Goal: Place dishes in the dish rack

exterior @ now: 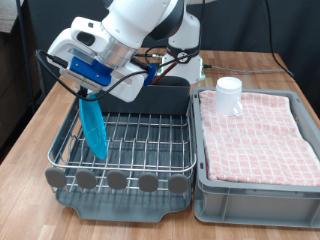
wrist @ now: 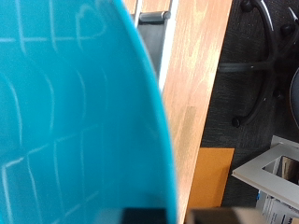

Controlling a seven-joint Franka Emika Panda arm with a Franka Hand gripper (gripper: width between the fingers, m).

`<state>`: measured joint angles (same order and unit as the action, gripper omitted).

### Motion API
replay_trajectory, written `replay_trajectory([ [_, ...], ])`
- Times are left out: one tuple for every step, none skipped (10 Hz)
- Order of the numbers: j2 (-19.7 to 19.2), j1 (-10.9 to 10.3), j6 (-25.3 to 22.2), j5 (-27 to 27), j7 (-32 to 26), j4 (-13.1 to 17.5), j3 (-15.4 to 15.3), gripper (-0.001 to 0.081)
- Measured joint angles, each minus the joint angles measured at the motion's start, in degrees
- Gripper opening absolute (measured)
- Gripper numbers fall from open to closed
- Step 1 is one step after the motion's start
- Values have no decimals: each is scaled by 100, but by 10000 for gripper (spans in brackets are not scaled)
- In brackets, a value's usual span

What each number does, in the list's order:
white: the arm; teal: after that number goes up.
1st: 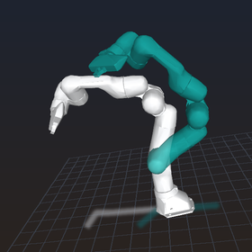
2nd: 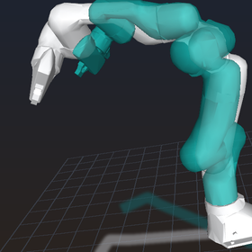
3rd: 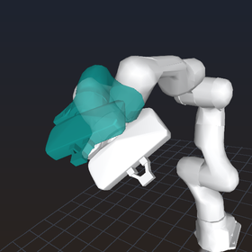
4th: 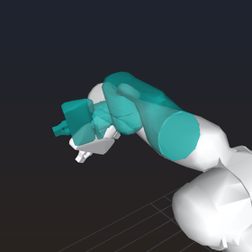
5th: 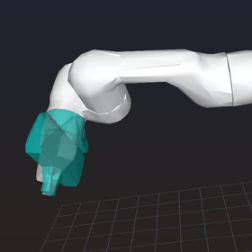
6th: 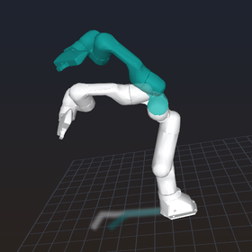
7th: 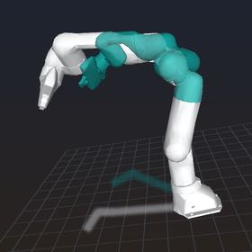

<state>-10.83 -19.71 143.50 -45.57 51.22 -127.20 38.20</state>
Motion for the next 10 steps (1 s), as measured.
replay_trajectory([
  [6,-5,0,9,5,0,-3,23],
  [24,-14,-17,15,7,2,-10,199],
  [58,-21,-34,61,7,7,-30,199],
  [106,-21,-39,277,-61,9,-72,379],
  [164,-17,-52,676,-269,13,-128,543],
  [239,-14,-99,1212,-576,22,-185,543],
  [333,-13,-191,1675,-866,47,-227,717],
  [452,-15,-329,1955,-1053,85,-253,717],
  [611,-16,-503,2258,-1241,125,-286,783],
  [793,-17,-680,2609,-1485,179,-311,797],
])
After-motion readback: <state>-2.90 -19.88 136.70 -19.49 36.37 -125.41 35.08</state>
